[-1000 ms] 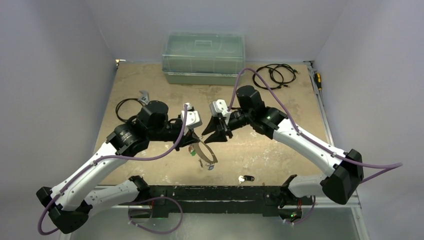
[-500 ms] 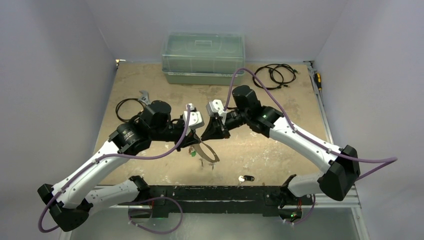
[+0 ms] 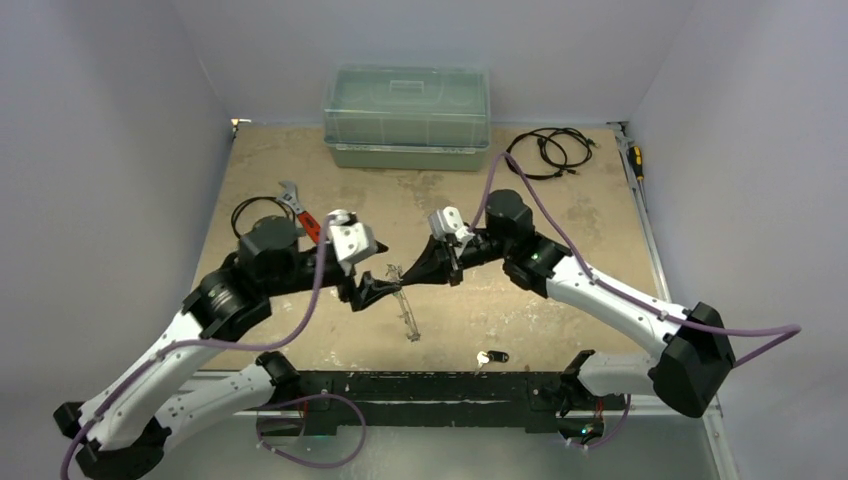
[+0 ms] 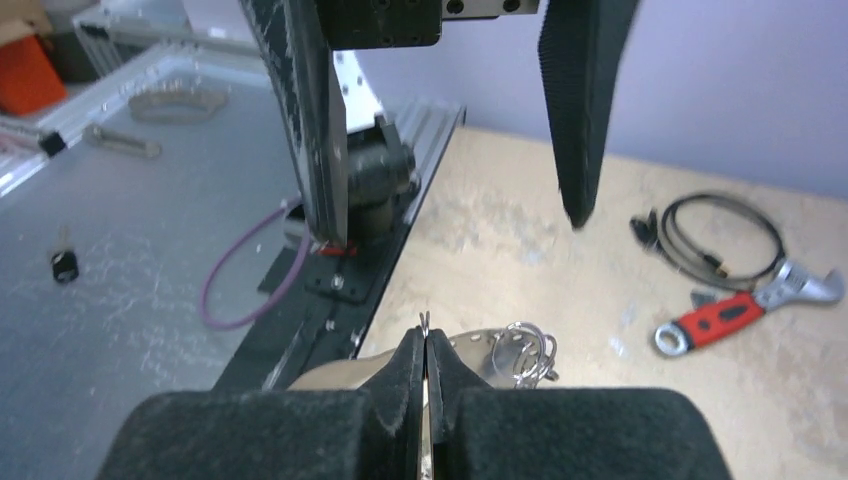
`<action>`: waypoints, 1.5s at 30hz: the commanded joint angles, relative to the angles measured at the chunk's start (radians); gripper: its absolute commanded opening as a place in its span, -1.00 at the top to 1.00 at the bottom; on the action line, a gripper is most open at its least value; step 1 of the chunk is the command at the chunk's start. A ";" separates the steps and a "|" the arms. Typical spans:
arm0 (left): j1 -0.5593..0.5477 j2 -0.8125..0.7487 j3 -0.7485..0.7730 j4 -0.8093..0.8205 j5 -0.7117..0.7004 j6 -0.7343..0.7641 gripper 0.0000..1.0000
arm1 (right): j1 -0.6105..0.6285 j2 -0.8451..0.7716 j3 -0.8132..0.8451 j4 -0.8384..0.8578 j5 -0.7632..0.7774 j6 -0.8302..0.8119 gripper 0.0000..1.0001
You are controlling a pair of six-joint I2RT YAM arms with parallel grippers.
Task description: Put the keys on the keyring
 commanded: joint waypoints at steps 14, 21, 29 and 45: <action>-0.006 -0.391 -0.506 0.966 0.090 -0.087 0.01 | 0.005 0.108 -0.220 1.746 0.293 1.070 1.00; -0.006 -0.400 -0.606 1.158 0.062 -0.135 0.29 | 0.010 0.126 -0.188 1.746 0.277 1.085 1.00; -0.006 -0.393 -0.618 1.162 0.004 -0.122 0.38 | 0.014 0.128 -0.179 1.747 0.249 1.090 1.00; -0.006 -0.318 -0.606 1.165 0.045 -0.091 0.48 | 0.038 0.135 -0.155 1.746 0.187 1.099 1.00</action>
